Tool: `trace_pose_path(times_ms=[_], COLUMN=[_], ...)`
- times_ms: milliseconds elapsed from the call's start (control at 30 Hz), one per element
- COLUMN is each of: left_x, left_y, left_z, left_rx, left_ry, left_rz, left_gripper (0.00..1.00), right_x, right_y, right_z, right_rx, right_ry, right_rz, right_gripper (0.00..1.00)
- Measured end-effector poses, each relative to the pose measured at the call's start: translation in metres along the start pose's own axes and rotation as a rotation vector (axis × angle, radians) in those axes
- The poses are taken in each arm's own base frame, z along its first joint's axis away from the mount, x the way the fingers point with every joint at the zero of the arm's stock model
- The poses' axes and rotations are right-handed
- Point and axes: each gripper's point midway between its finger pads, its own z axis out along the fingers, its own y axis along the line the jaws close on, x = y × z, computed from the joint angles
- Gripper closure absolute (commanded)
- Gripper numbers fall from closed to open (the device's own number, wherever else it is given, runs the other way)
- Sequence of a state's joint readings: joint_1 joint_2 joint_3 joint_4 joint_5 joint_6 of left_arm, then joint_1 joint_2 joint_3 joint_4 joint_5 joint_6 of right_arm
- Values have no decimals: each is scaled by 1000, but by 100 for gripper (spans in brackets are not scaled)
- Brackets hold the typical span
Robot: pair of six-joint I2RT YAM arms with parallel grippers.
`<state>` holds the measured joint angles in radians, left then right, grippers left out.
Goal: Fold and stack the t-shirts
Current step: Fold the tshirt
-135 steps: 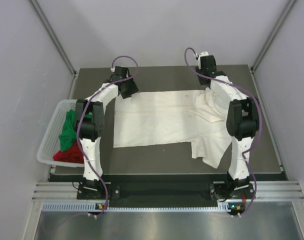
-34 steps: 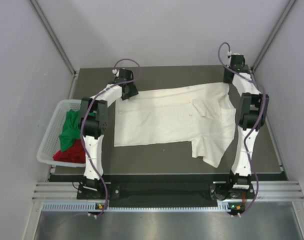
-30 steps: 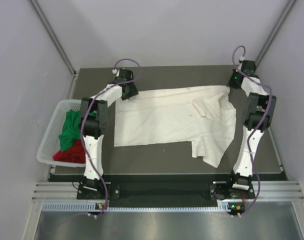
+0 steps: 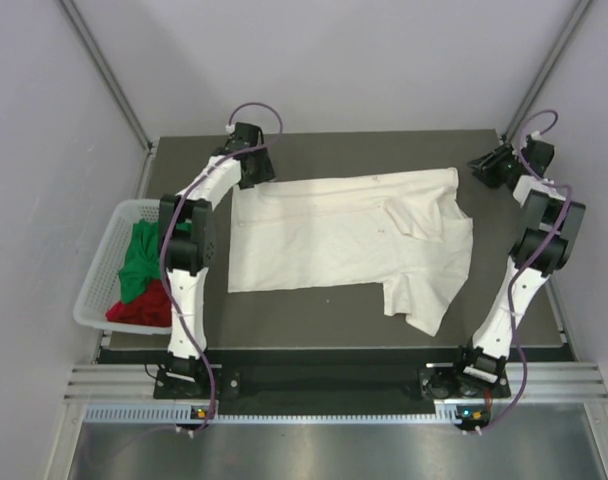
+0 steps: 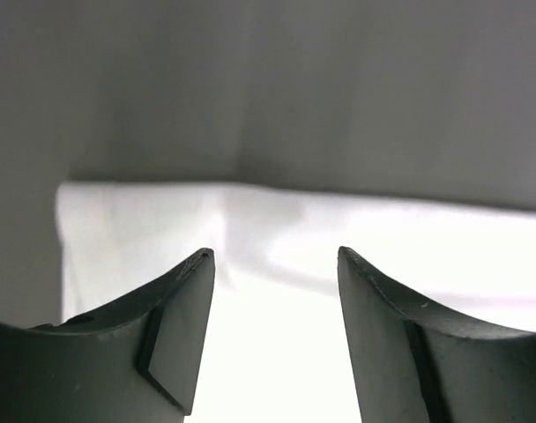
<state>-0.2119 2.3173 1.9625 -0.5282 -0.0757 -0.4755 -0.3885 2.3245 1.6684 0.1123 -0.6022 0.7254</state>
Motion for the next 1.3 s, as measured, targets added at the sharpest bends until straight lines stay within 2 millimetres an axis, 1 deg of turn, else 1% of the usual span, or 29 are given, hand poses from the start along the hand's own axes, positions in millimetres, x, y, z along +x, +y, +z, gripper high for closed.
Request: trace_pose_path(times_ms=[67, 100, 167, 233, 300, 367, 400, 467, 533, 567, 667, 767, 867, 1000, 1067, 1200, 1300], left_x=[0, 0, 6, 12, 20, 32, 36, 46, 59, 64, 74, 78, 80, 75, 78, 89, 93], left_y=[0, 1, 5, 9, 13, 17, 19, 23, 29, 32, 37, 45, 59, 76, 84, 85, 85], left_z=[-18, -28, -52, -74, -88, -97, -97, -95, -93, -92, -91, -89, -86, -83, -81, -77, -77], left_rx=[6, 10, 14, 19, 20, 21, 19, 13, -1, -6, -12, -15, -34, -67, -78, -66, -63], left_ry=[-2, -5, -3, -4, 6, 31, 41, 68, 101, 116, 147, 165, 177, 168, 173, 196, 205], left_rz=[4, 7, 10, 17, 27, 37, 40, 48, 55, 58, 59, 45, 21, -19, -39, -50, -48], left_gripper=[39, 39, 41, 42, 42, 43, 43, 43, 43, 43, 43, 43, 46, 48, 48, 47, 47], right_x=[0, -2, -2, 1, 10, 24, 34, 56, 80, 94, 122, 142, 158, 173, 176, 178, 180], right_y=[8, 15, 35, 62, 86, 103, 108, 113, 108, 96, 57, 33, 17, 7, 5, 5, 3], right_z=[-14, -23, -40, -60, -79, -92, -98, -103, -103, -104, -115, -124, -131, -137, -138, -138, -138], right_rx=[85, 129, 187, 227, 262, 289, 309, 329, 336, 361, 450, 504, 535, 561, 572, 583, 590], right_ry=[-8, -22, -40, -66, -81, -80, -71, -28, 30, 71, 173, 241, 286, 316, 317, 309, 307], right_rz=[-54, -93, -165, -255, -342, -417, -451, -487, -501, -495, -461, -435, -413, -363, -336, -290, -271], right_gripper=[59, 60, 60, 60, 62, 63, 64, 63, 63, 63, 66, 67, 67, 69, 69, 69, 69])
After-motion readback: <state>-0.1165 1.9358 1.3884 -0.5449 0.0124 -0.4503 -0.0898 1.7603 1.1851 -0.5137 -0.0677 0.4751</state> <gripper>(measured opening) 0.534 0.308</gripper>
